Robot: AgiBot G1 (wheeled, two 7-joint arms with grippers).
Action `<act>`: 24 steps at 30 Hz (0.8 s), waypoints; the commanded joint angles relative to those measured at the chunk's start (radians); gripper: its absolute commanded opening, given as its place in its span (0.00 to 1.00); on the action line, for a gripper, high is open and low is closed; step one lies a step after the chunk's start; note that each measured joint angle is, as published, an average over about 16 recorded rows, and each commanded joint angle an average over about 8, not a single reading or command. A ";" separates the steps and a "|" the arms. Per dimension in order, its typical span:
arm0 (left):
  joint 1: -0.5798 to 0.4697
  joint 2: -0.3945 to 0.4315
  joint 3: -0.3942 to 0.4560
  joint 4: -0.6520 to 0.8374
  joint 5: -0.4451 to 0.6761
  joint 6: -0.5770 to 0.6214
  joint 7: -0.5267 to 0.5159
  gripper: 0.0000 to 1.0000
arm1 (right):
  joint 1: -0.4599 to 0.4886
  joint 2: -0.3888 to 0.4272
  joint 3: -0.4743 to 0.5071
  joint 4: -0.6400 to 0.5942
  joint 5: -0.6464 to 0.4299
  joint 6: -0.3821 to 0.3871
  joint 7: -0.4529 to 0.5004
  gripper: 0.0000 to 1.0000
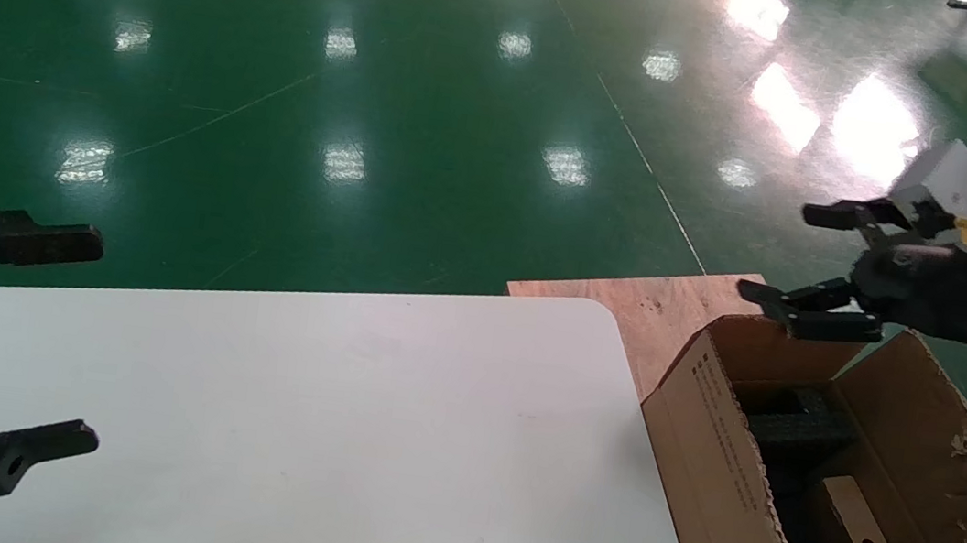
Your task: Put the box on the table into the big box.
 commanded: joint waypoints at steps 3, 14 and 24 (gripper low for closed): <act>0.000 0.000 0.000 0.000 0.000 0.000 0.000 1.00 | -0.115 -0.047 0.146 0.003 0.008 -0.051 -0.002 1.00; 0.000 0.000 0.000 0.000 0.000 0.000 0.000 1.00 | -0.429 -0.177 0.546 0.011 0.029 -0.192 -0.007 1.00; 0.000 0.000 0.000 0.000 0.000 0.000 0.000 1.00 | -0.716 -0.295 0.911 0.018 0.048 -0.320 -0.012 1.00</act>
